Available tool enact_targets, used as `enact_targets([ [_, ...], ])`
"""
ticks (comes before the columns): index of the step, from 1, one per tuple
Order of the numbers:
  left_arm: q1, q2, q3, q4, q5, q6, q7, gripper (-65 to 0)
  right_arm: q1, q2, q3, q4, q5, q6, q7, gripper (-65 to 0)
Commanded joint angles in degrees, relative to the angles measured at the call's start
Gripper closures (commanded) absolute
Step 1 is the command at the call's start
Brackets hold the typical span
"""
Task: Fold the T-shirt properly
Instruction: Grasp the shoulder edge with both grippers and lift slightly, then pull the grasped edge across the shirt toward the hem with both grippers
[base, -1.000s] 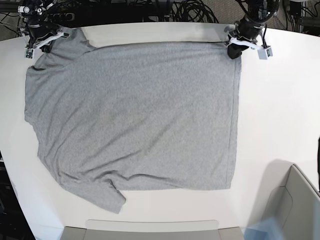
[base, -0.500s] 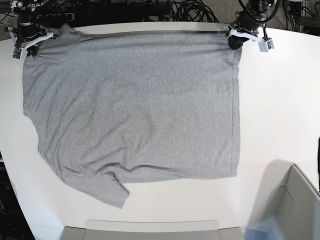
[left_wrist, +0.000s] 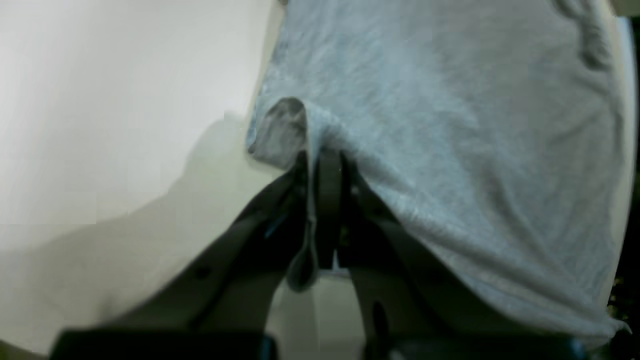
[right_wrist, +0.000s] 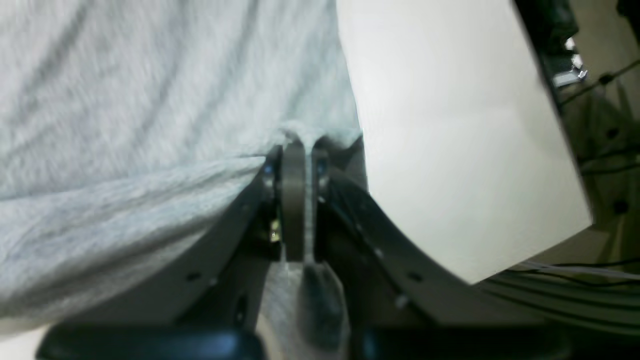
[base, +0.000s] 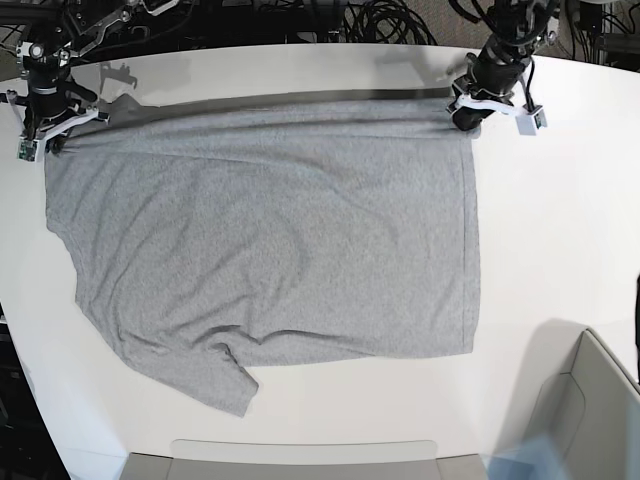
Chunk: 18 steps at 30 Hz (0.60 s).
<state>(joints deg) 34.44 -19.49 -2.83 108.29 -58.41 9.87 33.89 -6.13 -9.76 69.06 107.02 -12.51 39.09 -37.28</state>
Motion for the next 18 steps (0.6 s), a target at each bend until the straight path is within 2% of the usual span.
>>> enact_targets([
  [1, -1.2, -0.2, -0.2, 0.9, 0.2, 0.2, -0.5, 0.0, 1.3, 0.8, 0.2, 1.0, -0.5, 0.9, 1.3, 0.0],
  [6, -6.2, 1.2, -0.8, 0.8, 0.6, 0.8, 2.2, 0.0, 6.6, 0.8, 0.1, 0.5, -5.2, 0.9, 1.3, 0.0],
  [11, -11.0, 1.1, -0.8, -2.1, 0.5, 5.5, 5.5, 0.0, 10.7, 0.8, -1.6, -3.3, -11.1, 0.9, 1.4, 0.0],
  [15, -13.7, 0.7, -1.1, -3.3, 0.4, 6.1, 6.5, 0.0, 12.2, 0.8, -3.5, -5.7, -13.2, 0.9, 1.5, 0.0],
  [18, -14.6, 0.3, -4.0, -3.3, 0.3, 6.1, 7.6, 0.0, 12.5, 0.8, -5.9, -6.1, -13.3, 0.9, 1.5, 0.0],
])
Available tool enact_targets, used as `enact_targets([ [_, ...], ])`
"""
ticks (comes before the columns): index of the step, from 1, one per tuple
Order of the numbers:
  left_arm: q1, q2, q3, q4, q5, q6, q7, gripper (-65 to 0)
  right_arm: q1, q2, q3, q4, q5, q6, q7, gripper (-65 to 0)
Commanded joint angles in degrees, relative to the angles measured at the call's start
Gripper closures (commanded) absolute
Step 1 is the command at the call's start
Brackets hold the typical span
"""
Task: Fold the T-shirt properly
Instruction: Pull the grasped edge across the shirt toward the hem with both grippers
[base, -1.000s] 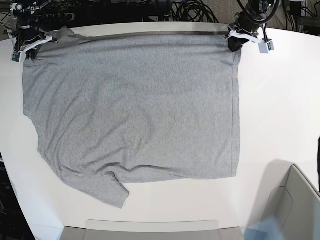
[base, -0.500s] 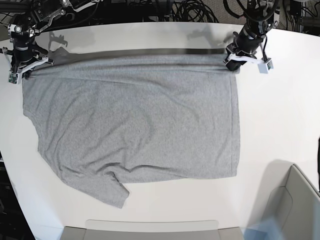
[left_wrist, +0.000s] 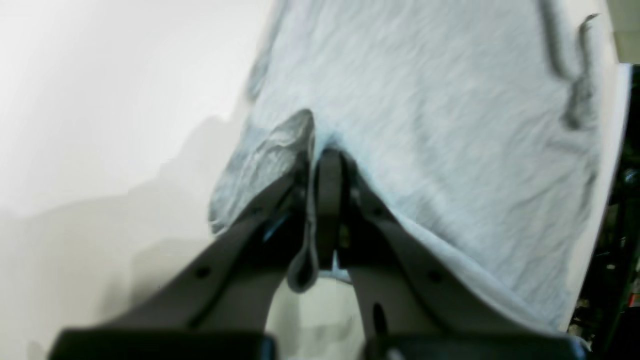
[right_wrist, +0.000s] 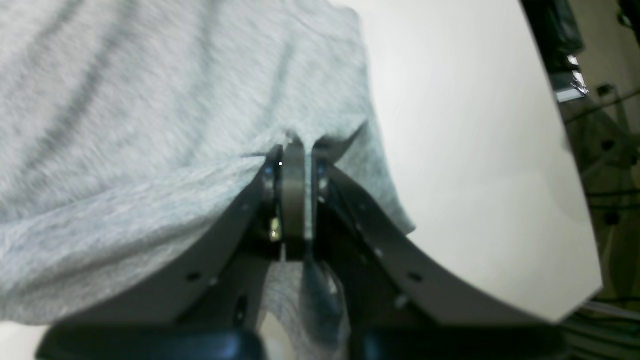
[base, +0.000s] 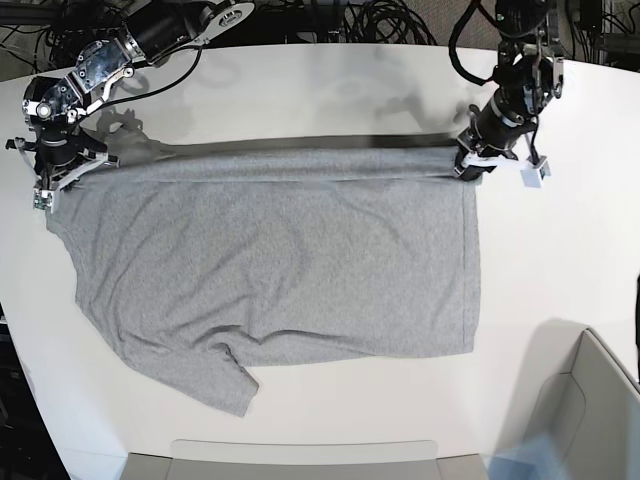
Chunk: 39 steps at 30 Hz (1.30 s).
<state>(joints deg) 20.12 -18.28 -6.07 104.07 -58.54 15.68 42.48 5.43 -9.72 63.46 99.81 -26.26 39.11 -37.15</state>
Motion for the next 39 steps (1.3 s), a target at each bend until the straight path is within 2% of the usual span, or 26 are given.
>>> enact_targets([
  [1, -0.8, -0.9, -1.9, 0.9, 0.4, 0.3, 0.2, 0.0, 0.9, 0.7, -1.4, 1.0, 0.5, 0.9, 1.4, 0.0],
  [4, -3.6, -0.8, -5.0, 0.1, 0.4, 0.3, 4.9, 0.0, 0.8, 0.7, -5.6, 0.9, 0.5, 0.9, 1.4, 0.0],
  [7, -7.4, -0.7, -5.0, -2.2, 0.7, 0.0, 8.1, 0.0, 0.8, 0.7, -9.1, 0.8, 0.5, 0.9, 1.4, 0.0],
  [16, -14.5, -0.8, -4.3, -10.5, 0.7, -0.1, 9.2, 0.0, 0.9, 1.0, -18.1, -2.2, 0.6, 0.9, 1.5, 0.0],
  [23, -18.4, -0.9, -4.2, -11.9, 0.8, -0.1, 9.3, 0.0, 4.5, 2.6, -17.5, -7.6, 0.8, 0.9, 1.6, 0.0],
  [32, -24.6, -1.5, -0.8, -20.2, 0.8, -0.2, 8.7, 0.0, 8.8, 5.4, -17.7, -12.3, 2.7, 0.9, 1.6, 0.0],
  [37, -24.6, -1.5, -2.4, -20.2, 0.8, -0.2, 8.6, 0.0, 10.6, 5.5, -17.5, -13.1, 3.0, 0.9, 1.6, 0.0],
  [39, -24.6, -1.5, -3.4, -20.2, 0.8, -0.2, 8.6, 0.0, 11.1, 6.5, -18.0, -13.3, 3.1, 0.9, 1.6, 0.0],
])
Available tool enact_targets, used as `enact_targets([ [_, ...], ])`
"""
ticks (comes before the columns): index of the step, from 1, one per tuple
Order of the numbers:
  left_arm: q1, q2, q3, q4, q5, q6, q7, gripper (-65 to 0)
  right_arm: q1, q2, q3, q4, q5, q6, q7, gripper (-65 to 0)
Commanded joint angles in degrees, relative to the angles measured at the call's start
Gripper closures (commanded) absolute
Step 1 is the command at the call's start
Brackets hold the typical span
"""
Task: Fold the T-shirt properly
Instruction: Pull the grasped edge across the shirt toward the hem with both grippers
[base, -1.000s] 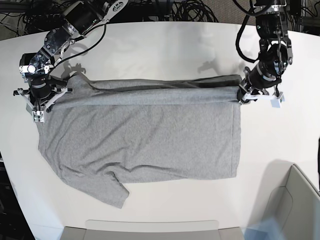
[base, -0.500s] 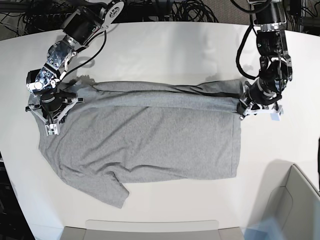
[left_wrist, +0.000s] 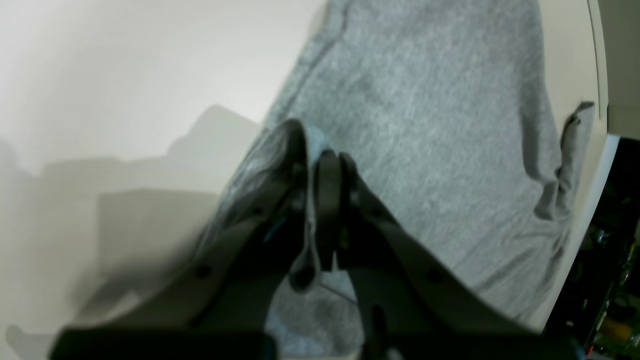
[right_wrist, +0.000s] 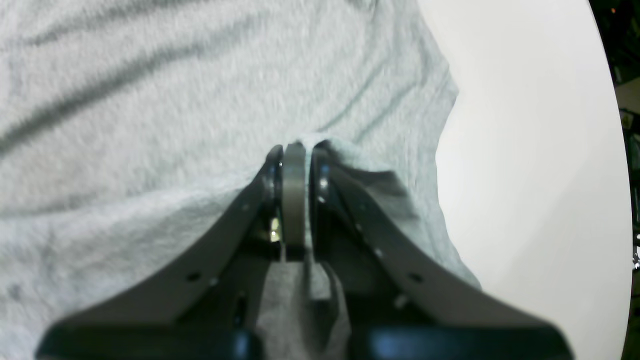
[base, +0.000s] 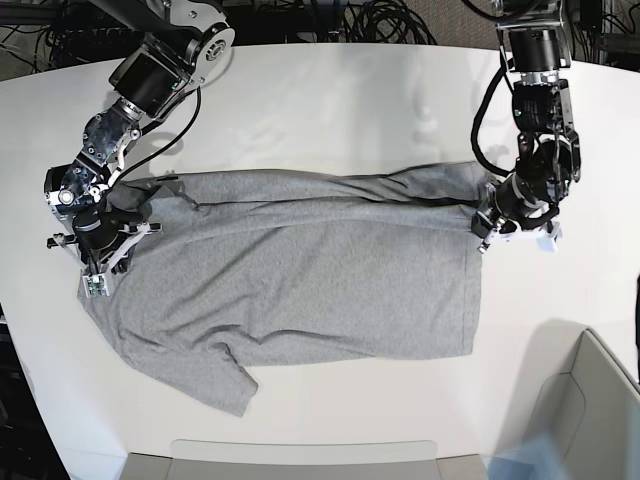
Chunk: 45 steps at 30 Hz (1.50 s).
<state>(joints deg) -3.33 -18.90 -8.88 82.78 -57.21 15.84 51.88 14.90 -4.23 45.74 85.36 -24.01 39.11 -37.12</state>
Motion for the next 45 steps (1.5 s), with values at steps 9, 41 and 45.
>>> enact_targets([
  [9, -2.7, -0.8, -0.7, 1.0, -0.5, -0.3, -0.8, 0.0, 4.3, 6.5, -0.2, -6.1, 6.9, -0.7, 1.6, 0.0],
  [41, -1.2, -0.7, -1.2, 9.1, 6.0, 0.3, 1.2, -19.1, 5.2, 8.5, 0.2, -2.0, 8.8, -0.6, 1.2, -30.1],
  [45, 5.2, -0.7, -0.7, 14.3, 6.1, -0.2, 3.8, -19.1, -1.2, 7.9, 0.2, 1.8, 10.9, -0.5, 1.2, -30.0],
])
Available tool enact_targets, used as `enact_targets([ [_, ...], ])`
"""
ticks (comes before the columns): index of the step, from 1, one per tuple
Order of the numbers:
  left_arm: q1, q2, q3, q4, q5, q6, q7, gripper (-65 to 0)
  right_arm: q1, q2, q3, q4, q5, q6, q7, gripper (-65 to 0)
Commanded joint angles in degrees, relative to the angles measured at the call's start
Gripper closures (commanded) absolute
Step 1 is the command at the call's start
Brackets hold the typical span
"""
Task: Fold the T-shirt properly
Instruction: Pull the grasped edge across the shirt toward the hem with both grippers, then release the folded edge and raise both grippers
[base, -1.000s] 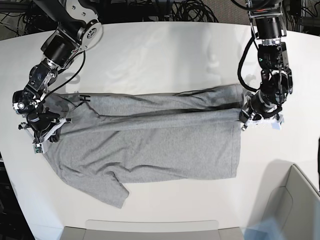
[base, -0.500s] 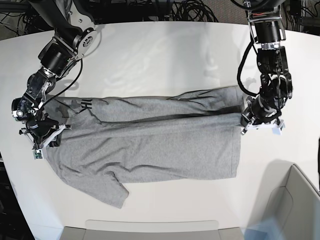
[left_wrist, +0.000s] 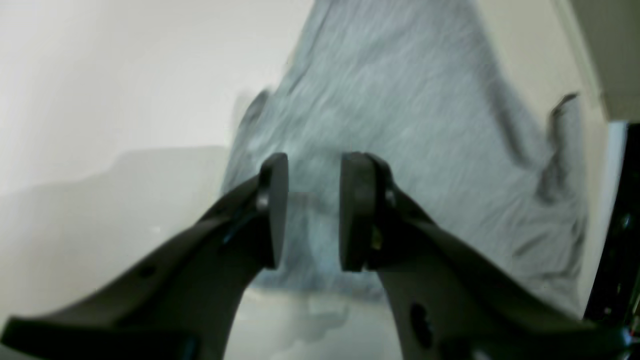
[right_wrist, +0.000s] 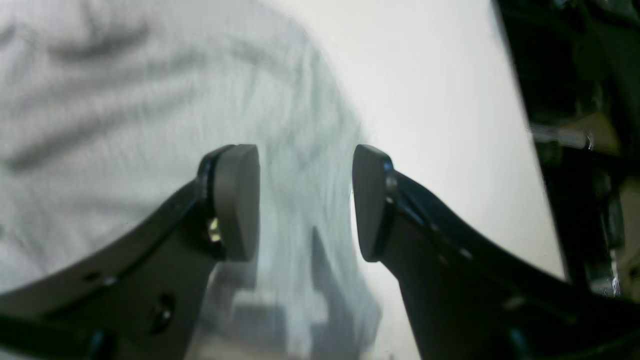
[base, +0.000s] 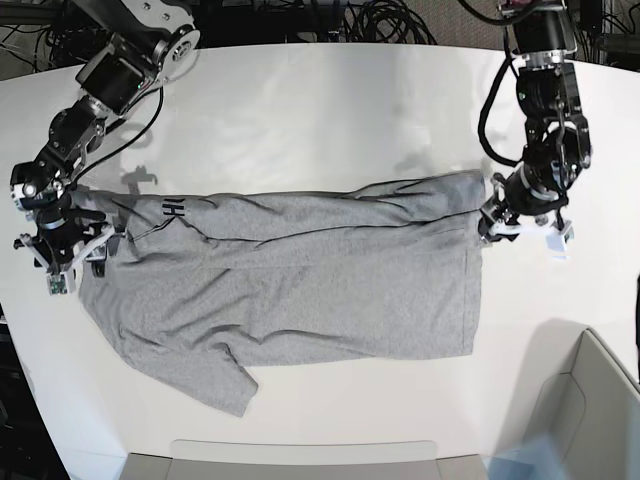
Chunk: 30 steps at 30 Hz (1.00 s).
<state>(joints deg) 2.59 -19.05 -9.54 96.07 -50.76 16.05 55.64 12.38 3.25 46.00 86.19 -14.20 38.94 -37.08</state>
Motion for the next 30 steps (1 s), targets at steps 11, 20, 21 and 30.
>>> enact_targets([
  [11, 3.7, -0.3, 5.5, 4.7, -0.3, -0.7, 0.0, -19.0, -9.2, 0.8, -0.1, -1.5, 9.1, -0.4, 1.3, -16.1],
  [20, -2.5, -0.6, 15.0, -9.2, -0.1, -0.7, -2.9, -15.2, -3.6, 2.4, -0.5, -7.3, 5.4, -0.5, 1.4, -10.9],
  [21, -2.9, -0.7, 15.7, -11.5, -0.1, -0.7, -3.4, -14.9, -3.1, 2.8, -0.5, -9.1, 4.5, -0.5, 1.4, -10.3],
  [30, -0.4, -6.1, 13.0, -17.9, -0.1, -0.7, -5.4, -13.6, -1.4, 9.7, 0.9, -18.3, 2.3, -0.7, 1.4, -8.9],
])
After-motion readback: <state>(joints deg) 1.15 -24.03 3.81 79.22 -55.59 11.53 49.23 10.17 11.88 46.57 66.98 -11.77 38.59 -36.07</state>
